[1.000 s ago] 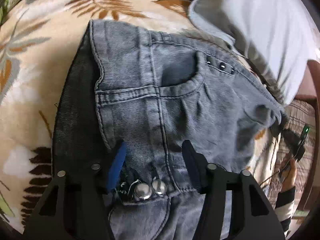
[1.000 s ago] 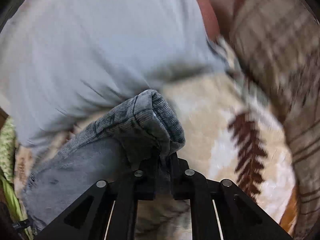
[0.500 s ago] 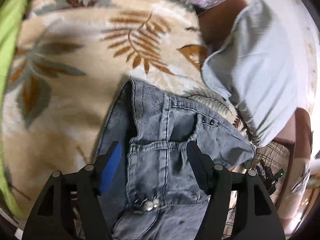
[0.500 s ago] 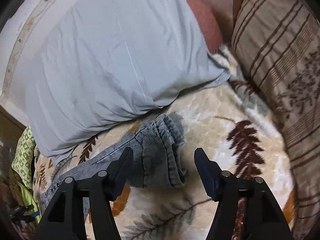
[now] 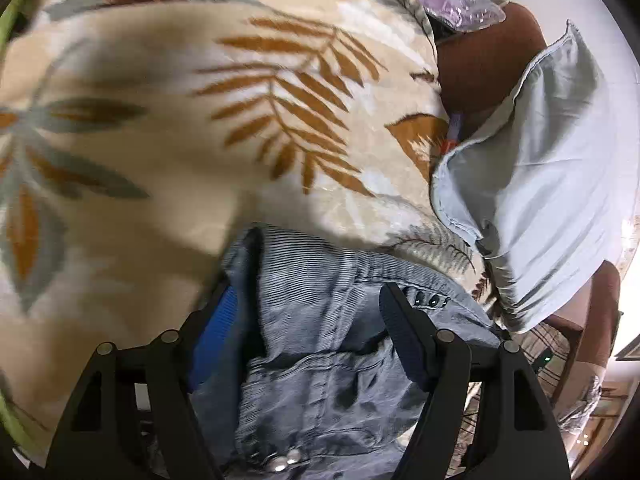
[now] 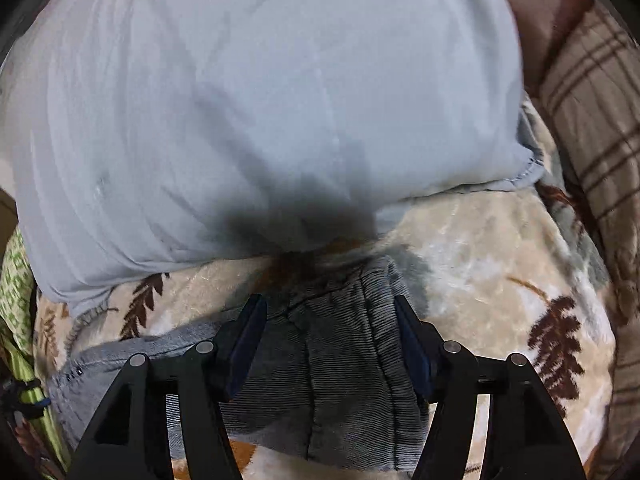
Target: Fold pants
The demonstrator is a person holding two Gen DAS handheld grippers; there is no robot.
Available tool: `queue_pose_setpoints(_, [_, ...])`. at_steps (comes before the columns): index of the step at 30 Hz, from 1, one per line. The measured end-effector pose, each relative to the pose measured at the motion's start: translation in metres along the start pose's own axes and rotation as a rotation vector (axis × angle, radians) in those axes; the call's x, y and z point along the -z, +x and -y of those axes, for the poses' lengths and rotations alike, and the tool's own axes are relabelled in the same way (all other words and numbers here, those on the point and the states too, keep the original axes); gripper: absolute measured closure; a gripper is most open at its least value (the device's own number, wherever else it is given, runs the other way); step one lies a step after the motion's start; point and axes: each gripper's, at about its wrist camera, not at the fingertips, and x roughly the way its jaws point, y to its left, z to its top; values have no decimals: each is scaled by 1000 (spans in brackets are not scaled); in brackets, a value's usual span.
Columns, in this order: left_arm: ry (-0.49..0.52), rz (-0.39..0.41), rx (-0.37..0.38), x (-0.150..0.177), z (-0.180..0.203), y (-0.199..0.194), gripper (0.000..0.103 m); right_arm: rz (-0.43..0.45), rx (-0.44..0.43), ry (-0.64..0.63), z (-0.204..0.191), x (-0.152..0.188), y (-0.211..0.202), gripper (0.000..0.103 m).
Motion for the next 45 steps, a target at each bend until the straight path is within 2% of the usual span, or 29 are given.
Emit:
queue_pose_setpoints(3, [50,-38,13,0,16,14,29,-3,19,-25,-4,1,4,37])
queue_pose_setpoints(6, [140,-10,-40,5,33,19,30,-13,47,-42,-5,2,7,53])
queue_pose_setpoints(7, [150,-4,-46,6,34,18,39,-19,64,-53,-6,2,9,72])
queue_pose_setpoints(8, [167,10,-70,8,37,18,61,-28,81,-63,-7,2,10,91])
queue_pose_setpoints(9, [184,23,-106,10,39,18,73,-37,87,-70,-9,3,13,91])
queue_pose_setpoints(10, [204,34,-156,11,42,18,96,-33,101,-82,-11,4,12,91])
queue_pose_setpoints(11, [220,46,-204,13,43,18,102,-20,112,-95,-13,6,9,91])
queue_pose_setpoints(12, [236,65,-246,16,45,16,102,5,117,-108,-16,7,2,91])
queue_pose_setpoints(15, [297,197,-326,32,56,-7,102,71,109,-97,-19,9,-21,91])
queue_pose_setpoints(21, [411,393,-360,80,82,-59,102,181,71,-100,-18,19,-95,91])
queue_pose_setpoints(24, [447,465,-334,107,87,-87,102,226,69,-110,-19,30,-134,91])
queue_pose_setpoints(32, [499,549,-315,166,77,-131,102,259,68,-84,7,97,-194,91])
queue_pose_setpoints(38, [520,559,-274,202,57,-143,102,265,40,-47,28,157,-227,91])
queue_pose_setpoints(45, [523,564,-248,244,25,-148,101,258,26,-51,40,230,-245,91])
